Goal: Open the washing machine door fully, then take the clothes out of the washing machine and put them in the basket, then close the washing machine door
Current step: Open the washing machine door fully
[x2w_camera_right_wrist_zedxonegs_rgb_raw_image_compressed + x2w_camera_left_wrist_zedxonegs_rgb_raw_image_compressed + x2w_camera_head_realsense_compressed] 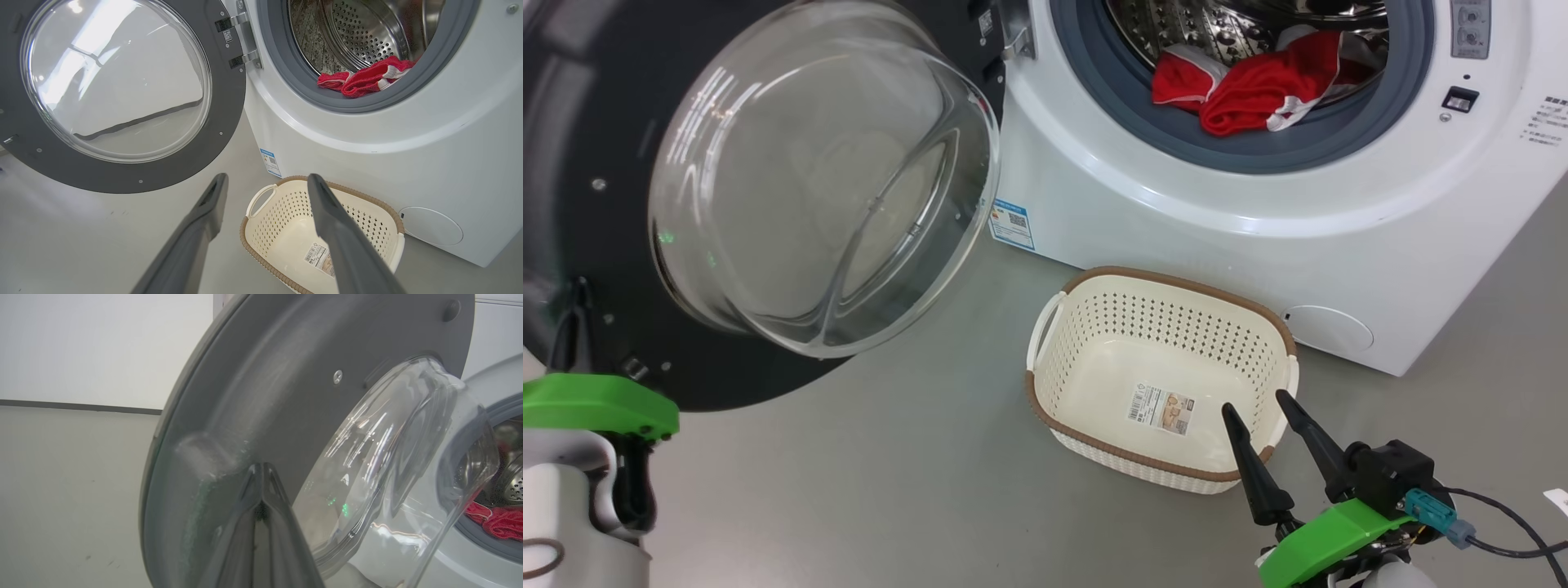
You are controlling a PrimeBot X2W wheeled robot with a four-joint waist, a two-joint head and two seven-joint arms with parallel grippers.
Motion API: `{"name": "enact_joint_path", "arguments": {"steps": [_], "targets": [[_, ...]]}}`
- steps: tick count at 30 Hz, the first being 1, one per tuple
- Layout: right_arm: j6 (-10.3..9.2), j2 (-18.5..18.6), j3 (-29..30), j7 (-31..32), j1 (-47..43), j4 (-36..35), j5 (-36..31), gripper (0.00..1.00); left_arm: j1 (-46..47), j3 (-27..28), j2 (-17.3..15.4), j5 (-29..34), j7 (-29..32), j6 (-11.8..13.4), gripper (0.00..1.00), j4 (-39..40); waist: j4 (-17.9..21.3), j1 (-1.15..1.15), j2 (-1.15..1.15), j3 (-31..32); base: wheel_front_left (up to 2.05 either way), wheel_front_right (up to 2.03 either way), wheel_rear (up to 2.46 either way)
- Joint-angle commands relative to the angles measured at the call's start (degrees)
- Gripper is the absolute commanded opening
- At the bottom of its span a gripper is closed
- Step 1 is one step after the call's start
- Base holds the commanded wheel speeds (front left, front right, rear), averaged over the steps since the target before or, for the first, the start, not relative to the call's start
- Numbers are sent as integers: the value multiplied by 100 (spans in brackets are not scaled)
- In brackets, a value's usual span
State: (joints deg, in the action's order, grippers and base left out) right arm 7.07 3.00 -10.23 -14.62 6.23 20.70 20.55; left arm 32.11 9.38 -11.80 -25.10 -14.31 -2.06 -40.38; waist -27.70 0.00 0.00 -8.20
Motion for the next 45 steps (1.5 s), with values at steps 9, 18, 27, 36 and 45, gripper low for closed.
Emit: {"name": "enact_joint_path", "arguments": {"steps": [9, 18, 27, 36, 45], "targets": [[42, 23, -146, -38, 282, -73, -88, 100, 371, 747, -329, 241, -69, -120, 0, -56, 172, 0, 0, -137, 0, 0, 0], [42, 15, 69, -38, 359, -111, -115, 100, 111, 950, -29, 624, -69, -201, 55, 308, 245, 0, 0, -87, 0, 0, 0], [42, -6, 125, -38, 331, -140, -20, 100, -129, 1108, 268, 749, -69, -251, 100, 967, 189, 0, 0, 84, 0, 0, 0], [42, -11, 279, -38, 337, -559, -235, 100, -468, 888, 533, 1083, -69, -421, 100, 2344, 403, 0, 0, 268, 0, 0, 0], [42, -12, 483, -38, 305, -1074, -467, 100, -961, -92, 690, 833, -69, -538, 100, 3078, 944, 0, 0, 442, 0, 0, 0]]}}
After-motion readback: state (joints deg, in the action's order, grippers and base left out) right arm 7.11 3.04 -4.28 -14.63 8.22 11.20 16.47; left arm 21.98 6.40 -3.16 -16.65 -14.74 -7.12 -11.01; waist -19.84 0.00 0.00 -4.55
